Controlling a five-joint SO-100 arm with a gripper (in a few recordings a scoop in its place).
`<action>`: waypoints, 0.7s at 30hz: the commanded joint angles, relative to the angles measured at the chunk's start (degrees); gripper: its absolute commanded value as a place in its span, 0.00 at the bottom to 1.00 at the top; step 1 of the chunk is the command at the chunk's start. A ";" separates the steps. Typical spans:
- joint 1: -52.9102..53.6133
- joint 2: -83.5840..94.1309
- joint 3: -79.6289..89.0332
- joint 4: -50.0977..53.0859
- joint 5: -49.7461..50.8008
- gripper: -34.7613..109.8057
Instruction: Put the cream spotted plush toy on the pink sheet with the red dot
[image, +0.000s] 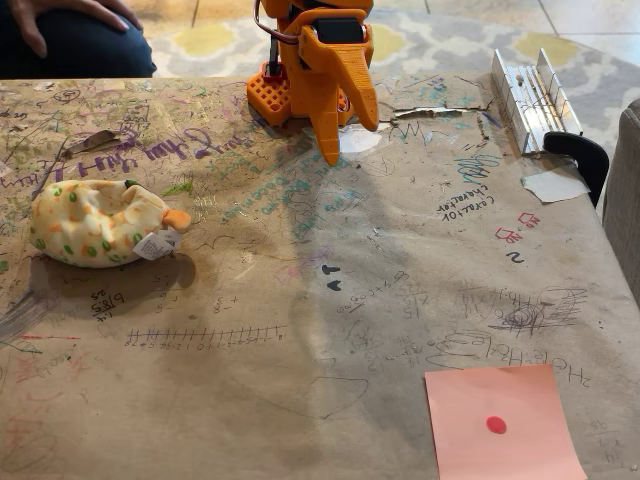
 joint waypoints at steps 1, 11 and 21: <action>0.44 0.35 -1.93 1.14 0.26 0.24; 0.26 0.35 -1.85 0.70 0.18 0.24; 10.20 -0.44 -7.91 -9.49 -1.76 0.24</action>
